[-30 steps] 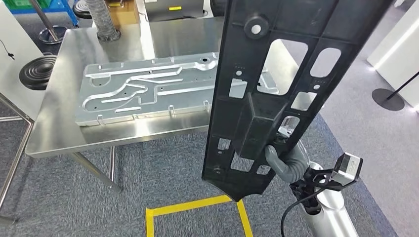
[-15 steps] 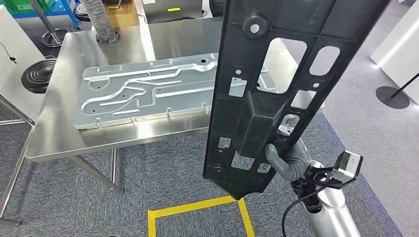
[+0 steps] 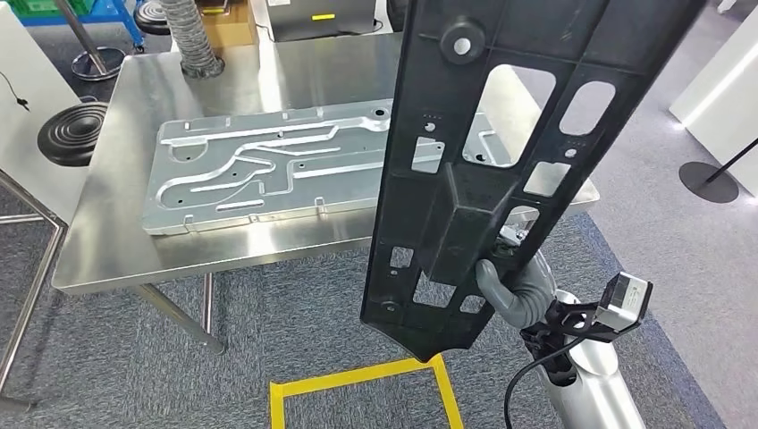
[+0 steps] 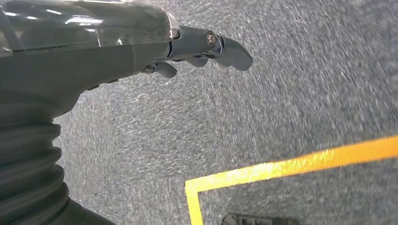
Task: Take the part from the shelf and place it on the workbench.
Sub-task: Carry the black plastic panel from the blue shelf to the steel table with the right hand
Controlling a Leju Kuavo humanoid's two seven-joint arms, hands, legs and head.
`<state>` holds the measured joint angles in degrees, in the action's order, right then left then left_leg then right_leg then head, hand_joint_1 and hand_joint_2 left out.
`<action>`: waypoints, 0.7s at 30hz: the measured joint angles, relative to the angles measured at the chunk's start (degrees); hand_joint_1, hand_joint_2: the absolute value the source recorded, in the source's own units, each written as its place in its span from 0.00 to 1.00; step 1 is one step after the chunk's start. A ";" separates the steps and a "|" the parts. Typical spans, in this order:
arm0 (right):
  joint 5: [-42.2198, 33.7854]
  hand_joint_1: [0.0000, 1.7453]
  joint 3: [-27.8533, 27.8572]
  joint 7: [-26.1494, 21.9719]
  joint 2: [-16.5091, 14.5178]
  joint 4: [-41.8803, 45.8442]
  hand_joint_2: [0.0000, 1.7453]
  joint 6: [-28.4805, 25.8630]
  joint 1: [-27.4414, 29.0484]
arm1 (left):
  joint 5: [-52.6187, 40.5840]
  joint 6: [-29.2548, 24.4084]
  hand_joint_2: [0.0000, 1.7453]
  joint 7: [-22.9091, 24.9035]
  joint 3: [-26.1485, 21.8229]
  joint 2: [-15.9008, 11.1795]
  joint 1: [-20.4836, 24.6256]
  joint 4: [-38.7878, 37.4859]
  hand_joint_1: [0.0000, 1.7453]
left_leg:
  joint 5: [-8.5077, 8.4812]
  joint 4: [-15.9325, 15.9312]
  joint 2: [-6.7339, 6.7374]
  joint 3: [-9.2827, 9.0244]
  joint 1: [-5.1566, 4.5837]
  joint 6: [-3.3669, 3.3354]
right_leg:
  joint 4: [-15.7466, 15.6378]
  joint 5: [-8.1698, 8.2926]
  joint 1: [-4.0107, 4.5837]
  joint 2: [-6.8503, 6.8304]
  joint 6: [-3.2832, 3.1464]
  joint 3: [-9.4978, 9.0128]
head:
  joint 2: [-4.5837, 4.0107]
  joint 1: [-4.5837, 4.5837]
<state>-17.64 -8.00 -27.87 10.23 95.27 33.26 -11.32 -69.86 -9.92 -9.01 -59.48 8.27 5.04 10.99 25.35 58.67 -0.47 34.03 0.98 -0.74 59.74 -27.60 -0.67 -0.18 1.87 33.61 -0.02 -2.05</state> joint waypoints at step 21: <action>-0.10 0.97 -0.11 -0.23 -0.12 -0.30 1.00 0.60 0.22 | -0.02 -0.32 1.00 -0.09 -0.06 0.32 -0.04 0.00 0.00 | 7.01 15.40 0.15 6.79 -0.33 2.21 | -2.80 1.83 0.42 -0.06 -3.09 -1.24 | 0.00 -0.01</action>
<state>-17.74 -8.11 -28.10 10.11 94.97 33.86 -11.10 -69.88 -10.24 -9.10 -59.54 8.59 5.00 10.99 32.36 74.07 -0.32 40.81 0.66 1.48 56.94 -25.77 -0.25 -0.23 -1.22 32.37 -0.01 -2.06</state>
